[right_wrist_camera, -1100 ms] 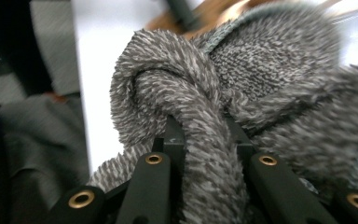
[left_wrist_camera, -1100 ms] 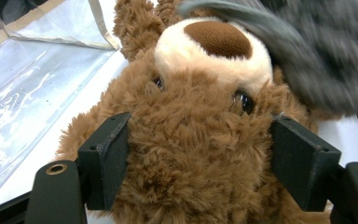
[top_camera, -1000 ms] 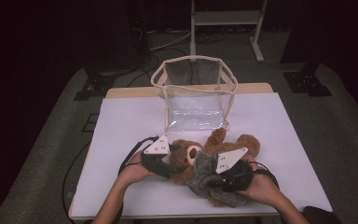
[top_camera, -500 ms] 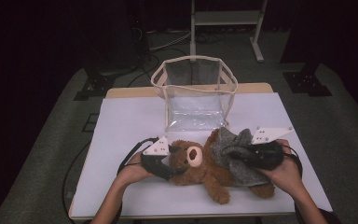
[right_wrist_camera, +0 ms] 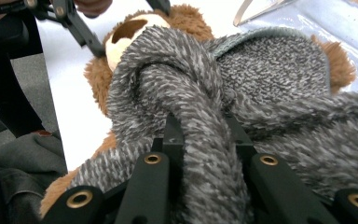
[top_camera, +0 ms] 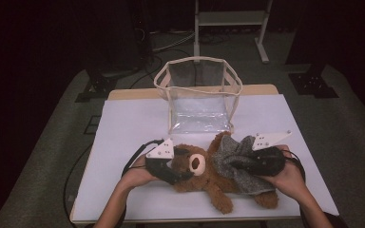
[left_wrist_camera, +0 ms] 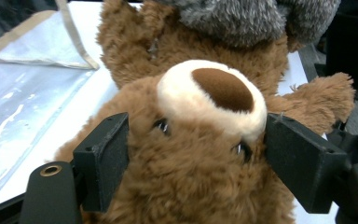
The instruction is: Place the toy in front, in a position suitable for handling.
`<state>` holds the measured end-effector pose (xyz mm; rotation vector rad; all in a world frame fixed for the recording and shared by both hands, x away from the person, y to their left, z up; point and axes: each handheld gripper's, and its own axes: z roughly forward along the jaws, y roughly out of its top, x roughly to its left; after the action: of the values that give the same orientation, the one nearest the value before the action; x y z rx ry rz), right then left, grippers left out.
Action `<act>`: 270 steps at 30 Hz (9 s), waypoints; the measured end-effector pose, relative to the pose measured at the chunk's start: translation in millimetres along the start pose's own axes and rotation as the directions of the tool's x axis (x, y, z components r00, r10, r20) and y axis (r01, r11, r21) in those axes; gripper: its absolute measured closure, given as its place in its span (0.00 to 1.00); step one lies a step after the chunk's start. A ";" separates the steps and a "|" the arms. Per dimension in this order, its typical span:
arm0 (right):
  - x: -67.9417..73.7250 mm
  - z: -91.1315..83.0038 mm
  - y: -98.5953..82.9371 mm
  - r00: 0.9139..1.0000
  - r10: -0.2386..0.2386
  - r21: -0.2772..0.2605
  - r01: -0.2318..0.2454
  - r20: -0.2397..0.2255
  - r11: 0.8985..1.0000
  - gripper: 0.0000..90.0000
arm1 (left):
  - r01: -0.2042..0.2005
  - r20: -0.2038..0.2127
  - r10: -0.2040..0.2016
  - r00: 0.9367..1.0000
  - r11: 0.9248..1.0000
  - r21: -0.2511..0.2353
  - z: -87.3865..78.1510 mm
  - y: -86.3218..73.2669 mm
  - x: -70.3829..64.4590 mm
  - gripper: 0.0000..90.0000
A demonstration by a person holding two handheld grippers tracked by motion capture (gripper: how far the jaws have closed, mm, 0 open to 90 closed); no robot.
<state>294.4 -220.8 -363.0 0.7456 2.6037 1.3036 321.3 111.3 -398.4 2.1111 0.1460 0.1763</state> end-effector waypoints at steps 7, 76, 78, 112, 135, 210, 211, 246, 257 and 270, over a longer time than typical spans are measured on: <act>-3.2 11.7 28.0 0.999 -0.038 -0.008 0.037 -0.025 0.999 0.83 | -0.002 0.009 0.002 1.000 1.000 0.013 3.4 1.2 -4.8 0.27; -81.0 -17.5 -9.8 0.970 0.225 0.011 -0.227 0.090 0.974 0.83 | -0.058 0.011 0.058 0.998 0.997 0.056 3.1 1.5 -11.9 0.28; -78.2 -35.4 -10.9 0.969 0.220 -0.003 -0.221 0.116 0.975 0.83 | -0.055 0.010 0.054 0.998 0.997 0.055 3.3 1.4 -11.6 0.28; -24.1 -5.9 -5.3 0.996 0.090 -0.054 -0.091 -0.012 0.994 0.75 | 0.015 -0.093 -0.013 0.996 1.000 0.023 -9.8 0.2 0.6 0.24; 6.5 -42.4 10.9 0.993 -0.031 -0.087 0.041 0.110 0.995 0.61 | 0.025 -0.075 -0.022 0.997 0.998 0.049 -5.6 -2.8 0.9 0.22; 7.4 4.9 2.9 0.998 0.007 -0.060 -0.003 0.058 0.998 0.84 | 0.119 -0.096 -0.119 0.988 0.993 -0.005 42.9 3.6 -13.4 0.20; 7.4 4.9 2.9 0.998 0.007 -0.060 -0.003 0.058 0.998 0.84 | 0.119 -0.096 -0.119 0.988 0.993 -0.005 42.9 3.6 -13.4 0.19; 34.8 0.0 19.5 0.997 -0.072 -0.043 0.073 0.034 0.996 0.84 | 0.122 -0.195 -0.122 0.973 0.992 -0.017 -3.6 -31.5 12.2 0.08; 52.2 50.7 32.9 0.988 -0.153 0.031 0.153 -0.010 0.988 0.84 | 0.118 -0.192 -0.110 0.975 0.992 0.032 3.7 -53.2 18.8 0.08; 42.1 41.5 41.8 0.987 -0.161 0.044 0.160 0.022 0.986 0.84 | 0.125 -0.177 -0.120 0.977 0.992 0.019 1.1 -59.8 20.7 0.08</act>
<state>287.1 -149.6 -351.9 0.5418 2.6165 1.1892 339.8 144.9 -448.7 2.1080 0.3851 0.2874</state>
